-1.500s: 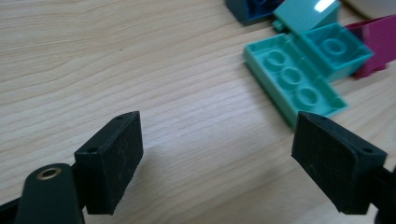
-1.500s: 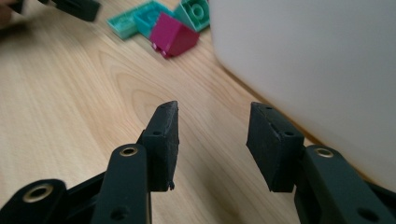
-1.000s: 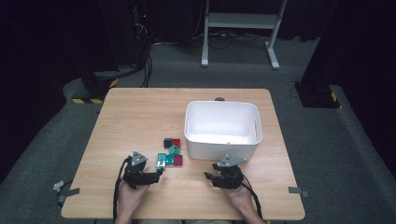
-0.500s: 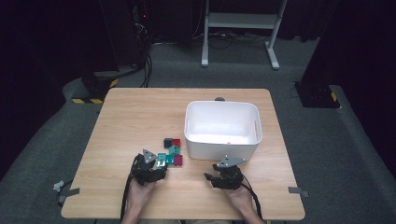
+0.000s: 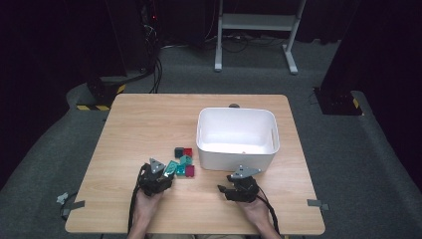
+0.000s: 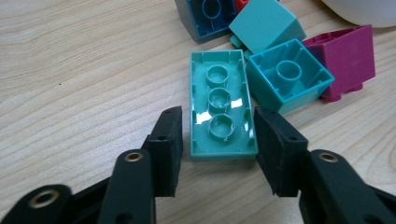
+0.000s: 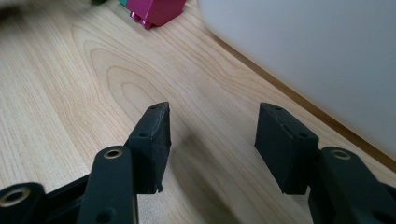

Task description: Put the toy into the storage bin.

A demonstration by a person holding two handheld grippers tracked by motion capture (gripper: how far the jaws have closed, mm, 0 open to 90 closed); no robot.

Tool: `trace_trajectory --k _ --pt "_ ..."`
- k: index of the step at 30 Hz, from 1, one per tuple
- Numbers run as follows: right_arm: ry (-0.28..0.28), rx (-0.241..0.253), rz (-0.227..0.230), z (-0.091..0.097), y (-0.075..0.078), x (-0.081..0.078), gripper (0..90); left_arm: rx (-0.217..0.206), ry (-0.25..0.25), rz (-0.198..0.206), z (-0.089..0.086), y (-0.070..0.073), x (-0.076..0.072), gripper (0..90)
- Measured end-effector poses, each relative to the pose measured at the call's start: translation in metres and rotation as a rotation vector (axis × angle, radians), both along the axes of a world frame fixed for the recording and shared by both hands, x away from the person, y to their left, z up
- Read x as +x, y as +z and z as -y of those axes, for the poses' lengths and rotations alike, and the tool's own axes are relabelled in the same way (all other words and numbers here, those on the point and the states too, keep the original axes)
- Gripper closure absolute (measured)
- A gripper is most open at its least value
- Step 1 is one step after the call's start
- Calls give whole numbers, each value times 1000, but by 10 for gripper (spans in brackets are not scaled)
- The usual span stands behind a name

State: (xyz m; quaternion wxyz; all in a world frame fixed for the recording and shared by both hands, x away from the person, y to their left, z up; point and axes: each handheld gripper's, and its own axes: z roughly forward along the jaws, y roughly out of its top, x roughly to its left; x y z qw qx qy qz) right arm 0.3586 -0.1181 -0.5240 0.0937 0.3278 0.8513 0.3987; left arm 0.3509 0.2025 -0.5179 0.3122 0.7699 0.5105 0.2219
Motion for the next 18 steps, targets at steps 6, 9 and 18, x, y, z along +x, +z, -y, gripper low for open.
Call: trace_trajectory --k 6,9,18 --pt "-2 -2 0 0 0 0 452 -5 -5 4 -2 0 1 584" --pt "-3 -2 0 0 0 0 451 5 -4 7 -2 0 0 586" --pt "-5 -13 11 -2 0 -1 440 -8 -13 14 -5 4 -1 587"
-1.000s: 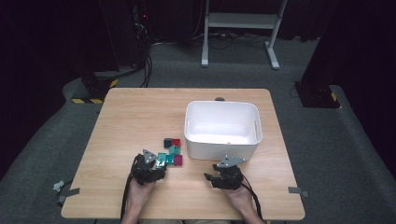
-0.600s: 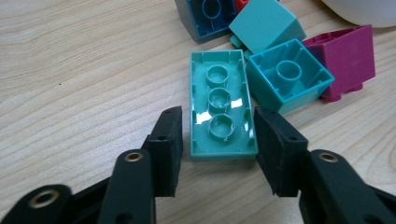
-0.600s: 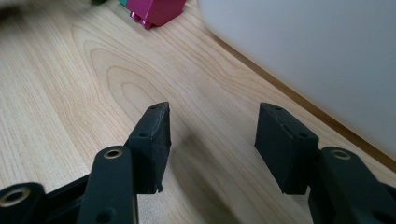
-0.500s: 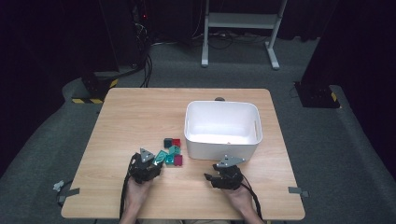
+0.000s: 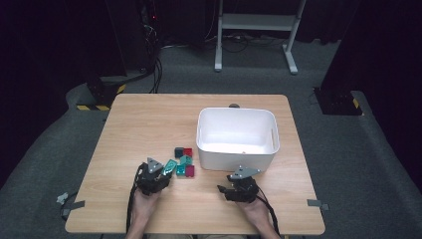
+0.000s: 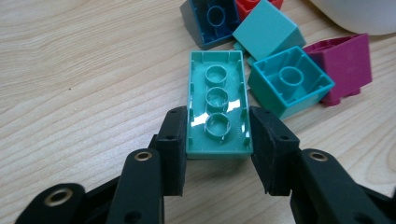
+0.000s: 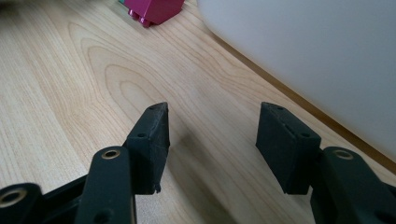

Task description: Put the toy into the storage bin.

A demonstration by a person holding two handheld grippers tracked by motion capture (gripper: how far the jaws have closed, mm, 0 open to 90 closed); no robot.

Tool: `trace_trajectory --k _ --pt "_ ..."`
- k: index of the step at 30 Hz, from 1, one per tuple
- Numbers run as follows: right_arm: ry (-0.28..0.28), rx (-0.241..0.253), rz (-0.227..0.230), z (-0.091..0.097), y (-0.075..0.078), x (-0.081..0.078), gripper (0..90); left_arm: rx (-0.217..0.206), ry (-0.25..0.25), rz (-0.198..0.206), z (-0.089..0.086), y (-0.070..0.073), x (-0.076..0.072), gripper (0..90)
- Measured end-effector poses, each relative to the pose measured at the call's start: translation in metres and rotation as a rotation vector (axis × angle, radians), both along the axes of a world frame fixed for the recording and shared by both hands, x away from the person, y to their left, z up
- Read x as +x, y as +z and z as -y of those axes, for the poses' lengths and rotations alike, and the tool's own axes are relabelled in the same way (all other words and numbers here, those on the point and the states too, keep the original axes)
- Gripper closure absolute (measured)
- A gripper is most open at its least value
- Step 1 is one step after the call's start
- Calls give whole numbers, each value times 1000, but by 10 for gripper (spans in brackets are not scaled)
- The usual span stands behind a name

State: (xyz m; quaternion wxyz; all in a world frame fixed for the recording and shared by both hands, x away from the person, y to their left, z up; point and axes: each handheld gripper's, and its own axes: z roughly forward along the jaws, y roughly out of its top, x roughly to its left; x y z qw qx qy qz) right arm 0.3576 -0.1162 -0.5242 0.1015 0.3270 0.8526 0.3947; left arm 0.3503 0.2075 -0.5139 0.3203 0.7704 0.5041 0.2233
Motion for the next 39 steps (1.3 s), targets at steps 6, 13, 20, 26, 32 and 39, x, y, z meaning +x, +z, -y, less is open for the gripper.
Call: trace_trajectory --k 6,13,20,26,32,39 --pt "15 -38 31 -4 0 -2 395 -23 -17 -14 -2 15 -3 587" --pt "22 -77 62 -9 0 -5 366 -21 -47 -18 -3 30 -1 588" --pt "24 -80 63 -10 -1 -5 361 -44 -78 -9 2 37 0 588" --pt "14 -82 60 -11 -1 -5 352 -73 -113 10 7 56 2 587" --pt "13 -82 60 -11 -1 -5 351 -79 -147 16 14 75 4 588" --pt "11 -82 60 -11 -1 -5 347 -74 -169 25 16 91 7 587"
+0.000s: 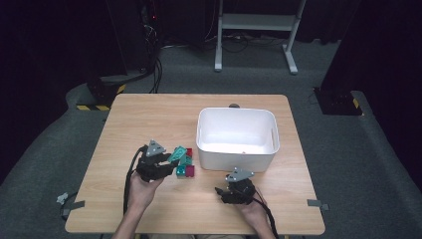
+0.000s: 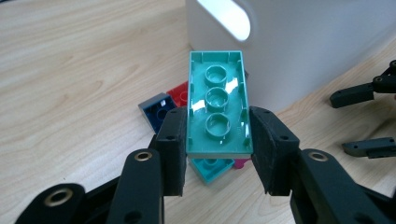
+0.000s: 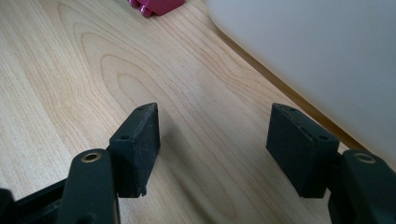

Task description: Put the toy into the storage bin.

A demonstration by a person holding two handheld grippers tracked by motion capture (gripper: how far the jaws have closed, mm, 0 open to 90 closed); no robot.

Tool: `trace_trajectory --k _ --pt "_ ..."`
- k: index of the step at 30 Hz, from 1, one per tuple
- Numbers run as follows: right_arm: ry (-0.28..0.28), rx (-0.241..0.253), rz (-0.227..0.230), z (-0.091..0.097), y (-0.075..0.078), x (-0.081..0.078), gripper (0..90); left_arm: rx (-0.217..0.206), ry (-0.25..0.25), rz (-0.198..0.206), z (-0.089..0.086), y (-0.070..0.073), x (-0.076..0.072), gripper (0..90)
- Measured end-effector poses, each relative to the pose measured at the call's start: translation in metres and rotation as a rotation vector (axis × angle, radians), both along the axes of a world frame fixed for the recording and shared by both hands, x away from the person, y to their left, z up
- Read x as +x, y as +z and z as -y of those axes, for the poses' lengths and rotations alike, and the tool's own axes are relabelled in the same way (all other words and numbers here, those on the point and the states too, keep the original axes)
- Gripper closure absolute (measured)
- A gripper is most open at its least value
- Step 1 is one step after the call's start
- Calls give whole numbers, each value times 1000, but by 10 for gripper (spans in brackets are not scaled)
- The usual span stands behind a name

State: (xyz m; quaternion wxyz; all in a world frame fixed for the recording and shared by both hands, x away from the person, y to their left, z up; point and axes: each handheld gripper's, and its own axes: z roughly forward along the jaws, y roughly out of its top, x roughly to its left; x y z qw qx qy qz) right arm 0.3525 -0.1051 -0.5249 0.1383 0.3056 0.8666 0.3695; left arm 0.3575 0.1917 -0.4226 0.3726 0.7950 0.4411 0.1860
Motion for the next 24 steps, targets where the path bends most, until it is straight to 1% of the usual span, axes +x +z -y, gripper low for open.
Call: trace_trajectory --k 1,2,9,12,13,14,15,16,18,19,24 --pt "0 0 0 0 0 0 347 0 0 0 0 0 0 587" --pt "0 0 0 0 0 0 347 -1 -8 3 1 5 0 587" --pt "-2 0 1 0 0 0 342 -25 -43 21 3 23 1 587" --pt "-3 0 0 0 0 -1 341 -32 -42 23 3 30 3 587" --pt "-3 0 0 0 0 -1 341 -32 -42 23 3 30 3 586" --pt "-2 0 1 0 0 -1 341 -52 -52 22 3 35 4 586" --pt "-2 0 1 0 0 -1 341 -52 -52 22 3 35 4 586" --pt "-3 0 -1 0 0 -1 340 -55 -66 20 5 39 6 586" --pt "-2 0 1 0 0 -1 338 -35 -75 16 7 42 8 586" --pt "-2 0 1 0 0 -1 338 -34 -79 13 8 44 9 586" --pt "-2 -2 2 1 0 -1 336 -49 -101 22 15 53 12 586"
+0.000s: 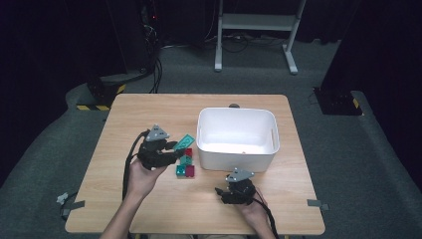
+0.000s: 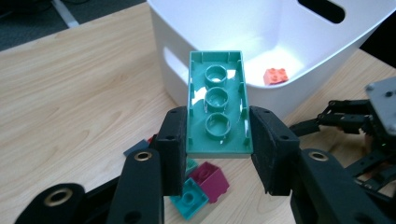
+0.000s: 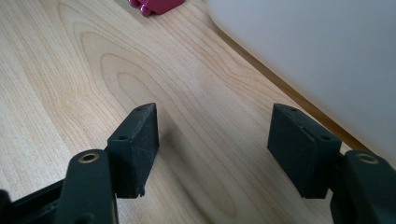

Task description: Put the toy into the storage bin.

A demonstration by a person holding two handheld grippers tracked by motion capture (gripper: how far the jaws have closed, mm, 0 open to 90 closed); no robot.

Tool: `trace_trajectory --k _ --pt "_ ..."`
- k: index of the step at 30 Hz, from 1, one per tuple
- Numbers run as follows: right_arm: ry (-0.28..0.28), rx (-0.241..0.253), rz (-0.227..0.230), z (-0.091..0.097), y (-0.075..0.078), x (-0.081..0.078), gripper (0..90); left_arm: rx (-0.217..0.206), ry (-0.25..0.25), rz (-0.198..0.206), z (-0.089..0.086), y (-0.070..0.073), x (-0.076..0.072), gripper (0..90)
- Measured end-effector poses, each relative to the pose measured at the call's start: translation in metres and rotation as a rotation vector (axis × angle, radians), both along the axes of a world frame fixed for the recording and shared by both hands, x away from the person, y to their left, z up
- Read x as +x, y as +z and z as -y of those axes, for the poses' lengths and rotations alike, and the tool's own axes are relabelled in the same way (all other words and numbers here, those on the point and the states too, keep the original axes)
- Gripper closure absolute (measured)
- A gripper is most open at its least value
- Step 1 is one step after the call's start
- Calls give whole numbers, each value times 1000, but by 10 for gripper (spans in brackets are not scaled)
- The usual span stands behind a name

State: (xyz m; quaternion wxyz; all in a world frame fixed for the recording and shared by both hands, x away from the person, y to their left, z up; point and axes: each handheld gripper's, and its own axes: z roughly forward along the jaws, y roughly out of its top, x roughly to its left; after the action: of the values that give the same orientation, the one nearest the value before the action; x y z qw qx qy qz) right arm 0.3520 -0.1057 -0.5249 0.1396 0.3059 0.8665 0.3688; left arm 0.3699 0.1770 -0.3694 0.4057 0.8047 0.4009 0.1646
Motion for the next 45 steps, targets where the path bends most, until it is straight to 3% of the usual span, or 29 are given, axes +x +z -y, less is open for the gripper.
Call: trace_trajectory --k 7,15,23,27,34,45 --pt "2 0 -1 0 0 0 330 -7 -10 -16 9 8 5 586" --pt "3 1 -1 0 0 0 328 -1 -39 -5 19 21 10 586" --pt "2 1 -2 0 0 0 328 -3 -67 -2 37 28 25 586" --pt "2 1 -3 0 0 0 327 -17 -76 -14 44 29 33 586" --pt "1 1 -3 0 0 0 328 0 -90 -17 60 24 42 586" --pt "2 1 -3 0 0 0 327 -38 -104 -39 79 12 57 585"
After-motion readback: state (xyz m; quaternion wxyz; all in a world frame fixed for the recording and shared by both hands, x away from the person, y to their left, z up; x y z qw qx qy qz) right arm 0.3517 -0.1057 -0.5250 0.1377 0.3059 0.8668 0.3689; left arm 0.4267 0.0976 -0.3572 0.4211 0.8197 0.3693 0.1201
